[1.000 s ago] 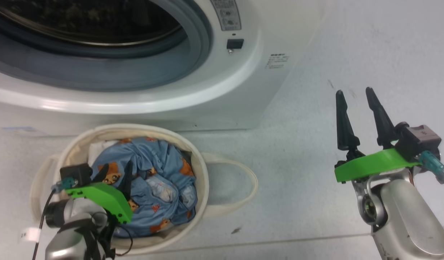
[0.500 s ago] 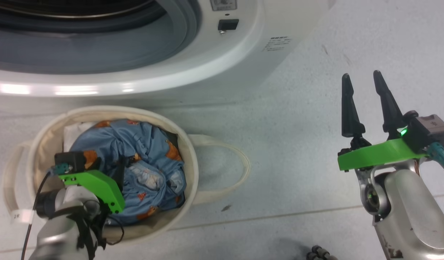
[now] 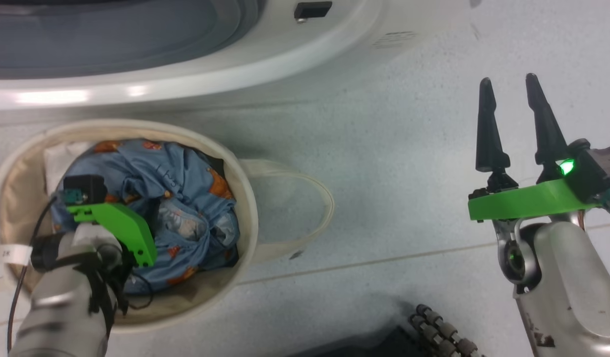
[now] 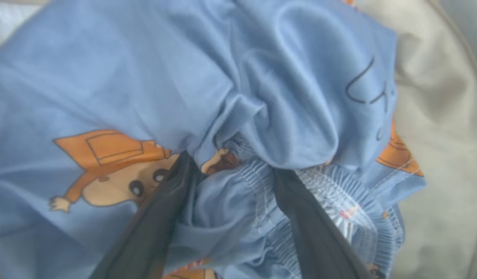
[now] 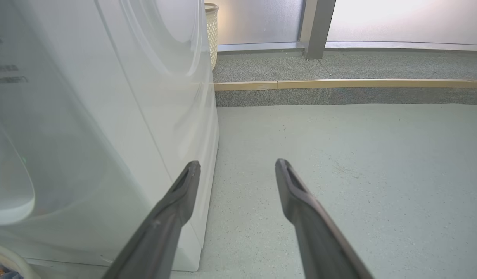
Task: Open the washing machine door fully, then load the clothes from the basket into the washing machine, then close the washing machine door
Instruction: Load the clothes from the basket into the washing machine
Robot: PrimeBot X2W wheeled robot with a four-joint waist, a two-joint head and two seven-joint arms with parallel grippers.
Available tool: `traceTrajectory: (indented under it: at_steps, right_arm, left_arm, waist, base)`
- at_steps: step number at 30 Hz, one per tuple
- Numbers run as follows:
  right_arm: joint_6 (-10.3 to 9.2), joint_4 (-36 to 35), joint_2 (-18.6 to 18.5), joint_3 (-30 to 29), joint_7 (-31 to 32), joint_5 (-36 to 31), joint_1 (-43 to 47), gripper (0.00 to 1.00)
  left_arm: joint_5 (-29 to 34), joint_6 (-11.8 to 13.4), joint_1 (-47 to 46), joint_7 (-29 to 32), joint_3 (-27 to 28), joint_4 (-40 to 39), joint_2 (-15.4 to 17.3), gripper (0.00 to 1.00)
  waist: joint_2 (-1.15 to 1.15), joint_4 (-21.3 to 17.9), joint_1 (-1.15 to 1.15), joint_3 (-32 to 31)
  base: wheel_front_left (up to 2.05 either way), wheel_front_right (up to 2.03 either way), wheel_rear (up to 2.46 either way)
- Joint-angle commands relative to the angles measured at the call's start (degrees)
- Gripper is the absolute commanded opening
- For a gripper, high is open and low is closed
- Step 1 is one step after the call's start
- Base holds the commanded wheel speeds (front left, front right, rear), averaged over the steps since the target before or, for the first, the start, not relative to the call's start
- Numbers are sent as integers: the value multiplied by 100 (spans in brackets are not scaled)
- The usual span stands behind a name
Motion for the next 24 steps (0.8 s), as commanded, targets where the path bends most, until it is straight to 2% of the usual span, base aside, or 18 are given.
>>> traceTrajectory:
  at_steps: [1, 5, 6, 7, 8, 15, 24]
  right_arm:
    - [2, -213, 55, 65, -71, -65, 81, 100]
    - [2, -256, 104, 93, -71, -88, 67, 100]
    - [2, -261, 115, 99, -71, -94, 63, 100]
    - [2, -265, 127, 101, -71, -99, 59, 100]
    - [2, -263, 137, 103, -71, -104, 53, 100]
    - [2, -192, 157, 128, -71, -99, 36, 100]
    - [2, 136, 130, 320, -71, 80, 27, 100]
  left_arm:
    - [-20, 33, -17, -15, 100, -31, 220, 100]
    - [-63, 78, -123, 69, 104, -30, 195, 100]
    - [-76, 92, -135, 75, 108, -30, 192, 76]
    - [-86, 94, -140, 88, 107, -30, 189, 14]
    - [-94, 92, -141, 97, 104, -30, 187, 0]
    - [-125, 47, -62, -73, 68, -29, 158, 0]
    - [-235, -125, 167, -806, -8, -53, -23, 0]
  waist:
    - [0, -52, -1, 178]
    - [0, -32, -1, 298]
    - [0, -28, -1, 311]
    - [0, -24, -1, 316]
    - [0, -20, -1, 313]
    - [0, 69, -1, 113]
    - [0, 334, -1, -662]
  base:
    - [0, 0, 0]
    - [0, 0, 0]
    - [0, 0, 0]
    - [0, 0, 0]
    - [0, 0, 0]
    - [0, 0, 0]
    - [0, 0, 0]
